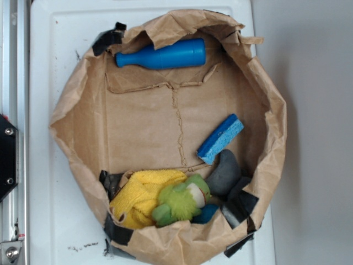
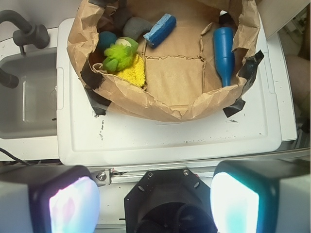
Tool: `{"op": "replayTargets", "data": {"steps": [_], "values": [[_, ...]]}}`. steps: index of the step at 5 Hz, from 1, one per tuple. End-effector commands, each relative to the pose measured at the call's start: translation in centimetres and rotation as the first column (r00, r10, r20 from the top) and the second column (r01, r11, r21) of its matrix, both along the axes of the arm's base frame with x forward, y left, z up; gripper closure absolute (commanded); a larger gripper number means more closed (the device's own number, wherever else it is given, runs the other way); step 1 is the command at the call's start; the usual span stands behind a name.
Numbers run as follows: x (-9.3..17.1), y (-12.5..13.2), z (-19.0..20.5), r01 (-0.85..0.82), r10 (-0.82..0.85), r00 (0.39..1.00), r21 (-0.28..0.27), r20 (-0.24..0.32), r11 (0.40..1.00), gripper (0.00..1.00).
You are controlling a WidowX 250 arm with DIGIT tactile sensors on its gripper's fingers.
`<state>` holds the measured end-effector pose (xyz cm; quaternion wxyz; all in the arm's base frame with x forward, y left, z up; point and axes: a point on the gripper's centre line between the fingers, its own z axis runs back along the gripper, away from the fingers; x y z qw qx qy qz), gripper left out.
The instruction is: Grab the blue bottle.
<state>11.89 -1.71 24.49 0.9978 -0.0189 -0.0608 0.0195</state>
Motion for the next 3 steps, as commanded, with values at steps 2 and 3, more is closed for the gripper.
{"op": "replayTargets", "data": {"steps": [2,3], "values": [[4.9,0.4,-0.3,0.007,-0.01,0.997,0.032,0.071,0.999,0.0],[8.3,0.3,-1.8,-0.002,0.001,0.999,0.023,0.034,1.0,0.0]]}}
